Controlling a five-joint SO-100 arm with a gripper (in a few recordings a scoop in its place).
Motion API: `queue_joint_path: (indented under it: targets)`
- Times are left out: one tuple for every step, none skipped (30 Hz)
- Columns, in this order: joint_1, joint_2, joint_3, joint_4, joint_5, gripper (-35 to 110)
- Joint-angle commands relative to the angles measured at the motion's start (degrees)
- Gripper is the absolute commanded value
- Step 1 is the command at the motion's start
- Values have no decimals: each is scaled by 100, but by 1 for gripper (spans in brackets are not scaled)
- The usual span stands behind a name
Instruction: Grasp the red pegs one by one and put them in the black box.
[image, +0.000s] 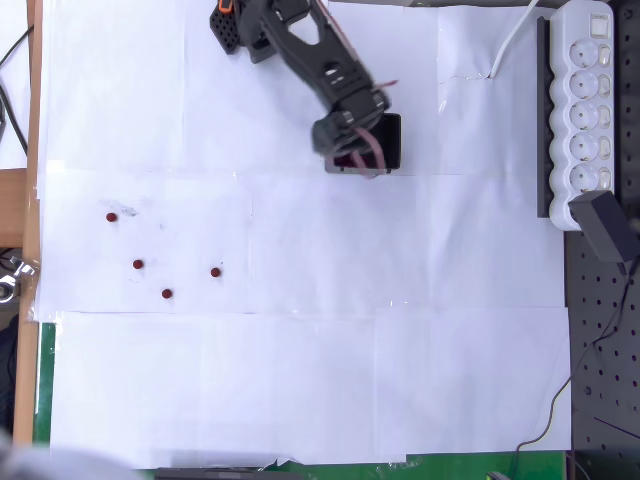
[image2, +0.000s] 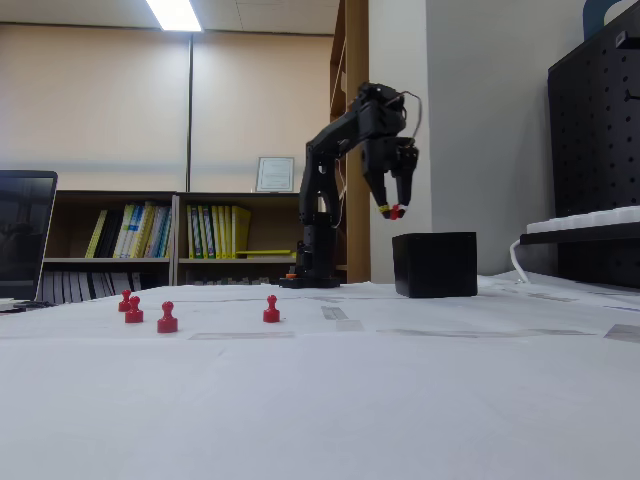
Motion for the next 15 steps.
queue_joint_path:
  targets:
    - [-413, 123, 387, -79, -211, 0]
    - [-475, 202, 360, -158, -229, 0]
    - [-536, 290, 343, -255, -246, 0]
    - [-589, 396, 334, -334, -255, 0]
    - [-642, 492, 334, -439, -290, 0]
    - [-677, 598, 334, -571, -343, 0]
    - [-703, 721, 334, -712, -360, 0]
    - [-721, 844, 334, -853, -360, 0]
    - [-729, 967, 325, -984, -343, 1]
    - [-747, 1072, 308, -1107, -343, 2]
    - [-756, 1169, 281, -1195, -343, 3]
    - [-765, 1274, 281, -1222, -343, 3]
    - [-773, 1336, 272, -1222, -352, 4]
    - [-782, 1380, 246, -1213, -360, 5]
    - [-782, 1389, 211, -1195, -360, 5]
